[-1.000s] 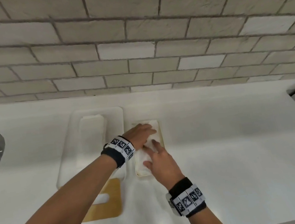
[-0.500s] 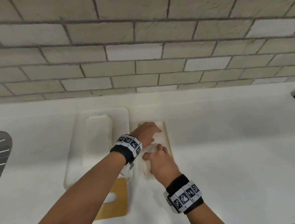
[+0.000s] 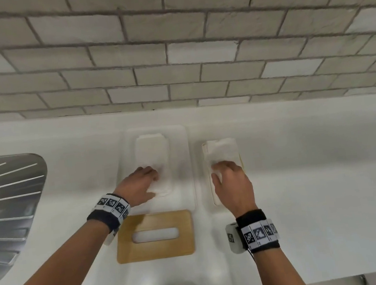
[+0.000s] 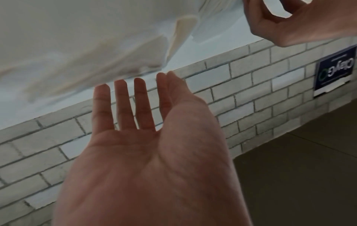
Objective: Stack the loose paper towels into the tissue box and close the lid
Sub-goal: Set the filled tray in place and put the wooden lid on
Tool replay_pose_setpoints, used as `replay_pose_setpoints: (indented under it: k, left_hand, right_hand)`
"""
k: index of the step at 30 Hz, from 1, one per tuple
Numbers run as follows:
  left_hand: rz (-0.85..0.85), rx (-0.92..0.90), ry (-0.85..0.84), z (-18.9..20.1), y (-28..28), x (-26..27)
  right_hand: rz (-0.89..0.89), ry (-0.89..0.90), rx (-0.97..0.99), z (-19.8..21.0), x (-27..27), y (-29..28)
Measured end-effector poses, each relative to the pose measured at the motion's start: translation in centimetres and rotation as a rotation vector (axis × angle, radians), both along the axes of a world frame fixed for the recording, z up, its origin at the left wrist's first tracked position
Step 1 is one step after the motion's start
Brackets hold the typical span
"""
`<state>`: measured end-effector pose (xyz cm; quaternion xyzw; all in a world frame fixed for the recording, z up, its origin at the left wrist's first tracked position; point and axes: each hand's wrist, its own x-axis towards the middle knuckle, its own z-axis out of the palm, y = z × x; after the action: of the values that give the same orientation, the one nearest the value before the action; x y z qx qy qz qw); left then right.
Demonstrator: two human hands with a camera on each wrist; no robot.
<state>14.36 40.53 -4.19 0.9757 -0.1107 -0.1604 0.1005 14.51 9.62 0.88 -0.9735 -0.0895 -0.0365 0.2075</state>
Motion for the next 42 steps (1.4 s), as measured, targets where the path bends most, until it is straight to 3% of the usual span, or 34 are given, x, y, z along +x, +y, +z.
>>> replay_pose_setpoints:
  k: [5, 11, 14, 18, 21, 25, 27, 29, 32, 34, 37, 42]
  left_hand:
    - [-0.035, -0.04, 0.033, -0.2, 1.0, 1.5]
    - [0.012, -0.123, 0.037, -0.1, 1.8, 2.1]
    - [0.011, -0.079, -0.081, 1.1, 1.7, 2.5]
    - [0.039, -0.054, -0.326, 4.7, 2.3, 3.8]
    - [0.032, -0.106, -0.443, 8.6, 2.5, 4.5]
    - [0.065, -0.298, -0.525, 14.2, 2.1, 5.1]
    - [0.089, -0.468, -0.603, 16.1, 1.6, 5.0]
    - [0.233, -0.693, -0.658, 17.2, 0.0, 4.0]
    - [0.515, -1.03, -0.5, 16.8, -4.6, 1.5]
    - [0.585, -1.109, -0.295, 15.3, -8.3, 0.1]
    - [0.591, -1.156, -0.15, 12.8, -14.0, -0.9]
    - [0.666, -1.094, -0.163, 9.9, -20.8, 0.1]
  right_hand:
    - [-0.015, -0.099, 0.098, -0.1, 0.1, 1.7]
    - [0.128, -0.115, 0.271, 1.0, -0.6, 6.0]
    - [0.217, 0.006, 0.354, 0.7, 0.5, 8.7]
    - [0.191, 0.333, 0.413, -0.4, 4.1, 12.5]
    - [0.133, 0.329, 0.519, -1.0, 6.1, 14.4]
    - [0.08, 0.199, 0.59, 0.7, 6.7, 14.3]
    - [0.083, 0.164, 0.674, 2.3, 5.9, 12.8]
    - [0.1, 0.158, 0.81, 4.4, 4.6, 10.7]
    - [0.112, 0.191, 1.033, 6.5, 2.5, 7.1]
    - [0.097, 0.247, 1.114, 6.7, 1.6, 5.1]
    - [0.035, 0.35, 1.039, 6.5, 0.5, 2.4]
    - [-0.102, 0.271, 0.843, 5.8, 1.0, -3.1]
